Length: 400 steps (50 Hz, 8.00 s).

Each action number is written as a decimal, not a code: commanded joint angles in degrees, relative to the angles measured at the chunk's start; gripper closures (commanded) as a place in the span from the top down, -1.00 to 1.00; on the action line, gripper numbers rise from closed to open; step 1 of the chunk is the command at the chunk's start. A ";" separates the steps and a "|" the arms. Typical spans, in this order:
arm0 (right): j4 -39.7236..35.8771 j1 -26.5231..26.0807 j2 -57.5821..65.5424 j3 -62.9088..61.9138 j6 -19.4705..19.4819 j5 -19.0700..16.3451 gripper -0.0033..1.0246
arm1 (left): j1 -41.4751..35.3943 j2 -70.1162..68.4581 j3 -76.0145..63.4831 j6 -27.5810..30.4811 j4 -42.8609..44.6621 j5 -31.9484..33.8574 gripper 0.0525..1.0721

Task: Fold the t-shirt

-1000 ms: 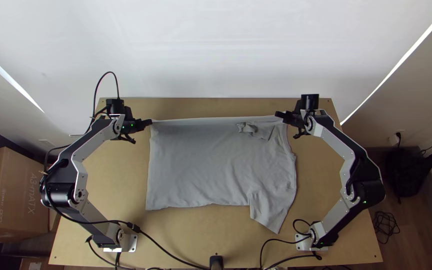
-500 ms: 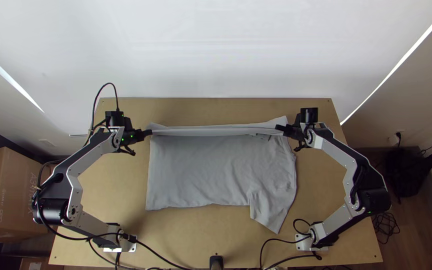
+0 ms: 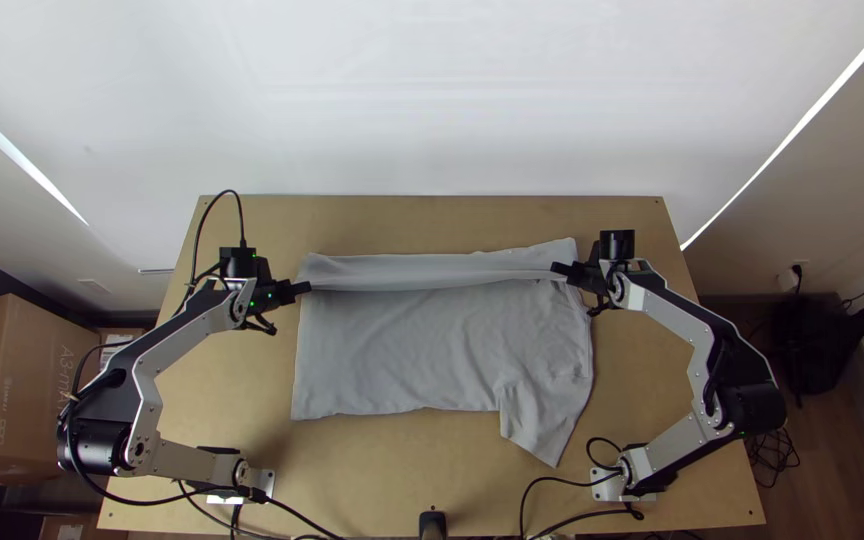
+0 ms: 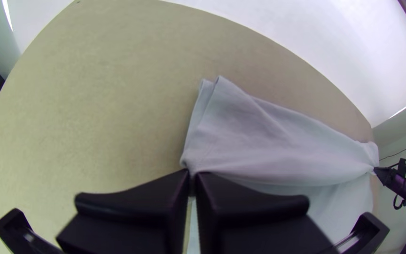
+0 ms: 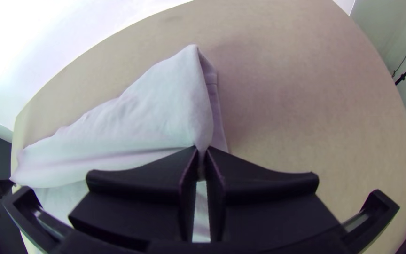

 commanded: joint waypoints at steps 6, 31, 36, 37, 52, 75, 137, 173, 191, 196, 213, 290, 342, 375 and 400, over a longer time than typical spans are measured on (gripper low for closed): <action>0.40 -0.49 -6.97 -4.17 1.76 1.74 -0.27 | 0.73 -3.34 -2.55 0.65 1.02 -1.19 0.92; -19.38 -2.07 -32.54 -7.33 0.53 0.51 0.50 | 8.29 -19.60 -2.73 4.25 -3.46 -0.40 0.92; -23.16 -2.07 -35.09 -8.65 0.62 0.51 0.74 | 8.82 -21.88 -2.38 4.52 -5.13 -0.22 0.92; -23.68 -2.07 -35.71 -9.00 0.71 0.51 0.77 | 8.91 -22.32 -2.20 4.52 -5.48 -0.22 0.92; -36.08 -0.93 -40.89 -12.34 5.10 0.33 0.91 | 9.08 -27.69 -1.68 4.52 -9.08 -0.14 0.92; -48.03 -1.46 -33.77 -19.37 6.07 -6.96 0.59 | 7.76 -31.11 -0.89 3.55 -11.11 -0.14 0.92; -39.50 3.20 -27.18 -23.50 4.66 -7.67 -0.95 | -4.28 -28.39 -7.83 42.22 -57.51 0.65 0.91; -37.57 3.91 -25.51 -23.33 5.10 -7.67 -0.95 | -17.37 -16.17 -10.64 35.54 -52.24 0.48 0.65; -37.13 3.47 -25.60 -23.77 5.10 -7.67 -0.95 | -21.06 -10.02 -8.80 32.20 -49.25 0.48 0.65; -37.13 3.47 -25.69 -23.86 5.01 -7.67 -0.95 | -21.77 -9.14 -8.80 30.80 -47.93 0.48 0.65; -36.69 3.55 -25.86 -23.86 5.01 -7.67 -0.95 | -25.72 -10.99 -9.94 26.40 -39.67 0.57 -0.55; -39.50 -4.27 -21.47 0.84 -2.28 -6.09 -0.95 | -3.13 -20.48 -3.61 30.62 -26.22 0.48 -0.95; -32.65 -1.63 12.81 34.15 -2.81 -2.57 -0.95 | -0.59 9.23 20.56 26.93 -12.60 -0.22 -0.95; -26.85 -2.07 18.52 36.88 -2.63 3.49 0.92 | 0.03 13.80 20.74 22.54 -11.63 1.45 0.90; -27.02 -12.00 4.37 31.51 17.67 -31.57 0.92 | 12.42 7.12 13.27 21.13 -14.62 26.05 0.89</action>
